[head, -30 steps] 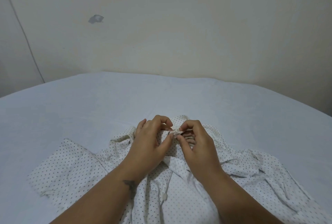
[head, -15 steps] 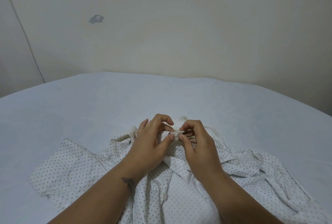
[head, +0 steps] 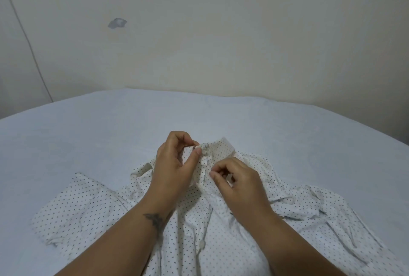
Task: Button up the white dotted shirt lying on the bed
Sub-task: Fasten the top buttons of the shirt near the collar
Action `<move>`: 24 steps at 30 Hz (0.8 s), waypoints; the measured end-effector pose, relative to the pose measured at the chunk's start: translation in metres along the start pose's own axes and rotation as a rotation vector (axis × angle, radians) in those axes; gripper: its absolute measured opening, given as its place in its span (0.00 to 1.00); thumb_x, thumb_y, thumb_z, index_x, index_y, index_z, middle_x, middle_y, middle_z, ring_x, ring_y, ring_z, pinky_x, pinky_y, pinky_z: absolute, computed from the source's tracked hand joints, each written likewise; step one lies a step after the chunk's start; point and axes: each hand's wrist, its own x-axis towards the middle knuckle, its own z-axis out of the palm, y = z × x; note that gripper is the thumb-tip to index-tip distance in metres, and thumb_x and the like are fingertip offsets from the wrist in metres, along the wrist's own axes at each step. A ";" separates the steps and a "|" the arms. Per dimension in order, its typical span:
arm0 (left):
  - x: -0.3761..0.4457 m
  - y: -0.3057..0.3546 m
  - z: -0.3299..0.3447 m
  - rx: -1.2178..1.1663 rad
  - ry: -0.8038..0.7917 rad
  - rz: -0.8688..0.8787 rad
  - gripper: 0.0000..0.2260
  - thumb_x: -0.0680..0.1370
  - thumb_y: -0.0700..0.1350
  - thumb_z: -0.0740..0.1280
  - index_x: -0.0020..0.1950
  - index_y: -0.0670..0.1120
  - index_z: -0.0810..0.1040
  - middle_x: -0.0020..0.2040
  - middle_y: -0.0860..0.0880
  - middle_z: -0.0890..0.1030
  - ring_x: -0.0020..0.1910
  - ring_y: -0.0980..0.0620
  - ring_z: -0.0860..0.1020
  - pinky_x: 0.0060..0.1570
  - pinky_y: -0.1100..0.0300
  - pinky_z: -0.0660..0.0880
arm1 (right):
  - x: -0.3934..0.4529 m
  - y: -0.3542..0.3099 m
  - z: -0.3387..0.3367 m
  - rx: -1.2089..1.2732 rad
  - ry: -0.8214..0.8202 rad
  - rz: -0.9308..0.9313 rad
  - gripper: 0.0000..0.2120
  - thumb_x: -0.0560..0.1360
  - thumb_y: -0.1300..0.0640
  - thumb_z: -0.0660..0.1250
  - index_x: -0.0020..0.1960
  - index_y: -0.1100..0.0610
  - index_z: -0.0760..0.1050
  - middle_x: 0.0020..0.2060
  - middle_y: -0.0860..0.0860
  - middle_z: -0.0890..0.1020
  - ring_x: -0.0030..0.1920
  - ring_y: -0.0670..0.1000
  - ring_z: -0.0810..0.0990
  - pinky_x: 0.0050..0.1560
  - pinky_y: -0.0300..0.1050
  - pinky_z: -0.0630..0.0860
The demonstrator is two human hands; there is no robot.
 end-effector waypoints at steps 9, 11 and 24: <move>0.006 -0.006 -0.001 -0.030 0.080 -0.018 0.11 0.76 0.43 0.70 0.45 0.58 0.71 0.45 0.52 0.80 0.48 0.55 0.80 0.51 0.55 0.78 | -0.005 -0.014 0.005 -0.275 -0.186 -0.155 0.18 0.68 0.30 0.65 0.44 0.43 0.69 0.32 0.36 0.67 0.33 0.36 0.67 0.37 0.36 0.64; 0.006 -0.005 -0.002 -0.036 0.088 -0.043 0.10 0.76 0.45 0.70 0.45 0.60 0.72 0.48 0.53 0.80 0.52 0.55 0.79 0.54 0.57 0.76 | -0.005 -0.012 0.007 -0.302 -0.149 -0.122 0.09 0.74 0.40 0.65 0.46 0.44 0.72 0.31 0.37 0.71 0.31 0.38 0.69 0.35 0.37 0.66; -0.012 0.016 -0.008 0.667 -0.328 0.272 0.07 0.78 0.56 0.60 0.51 0.58 0.75 0.39 0.62 0.80 0.33 0.65 0.76 0.35 0.65 0.75 | 0.001 0.008 -0.003 0.015 0.135 0.335 0.07 0.77 0.50 0.66 0.41 0.43 0.73 0.33 0.41 0.79 0.29 0.42 0.74 0.28 0.35 0.68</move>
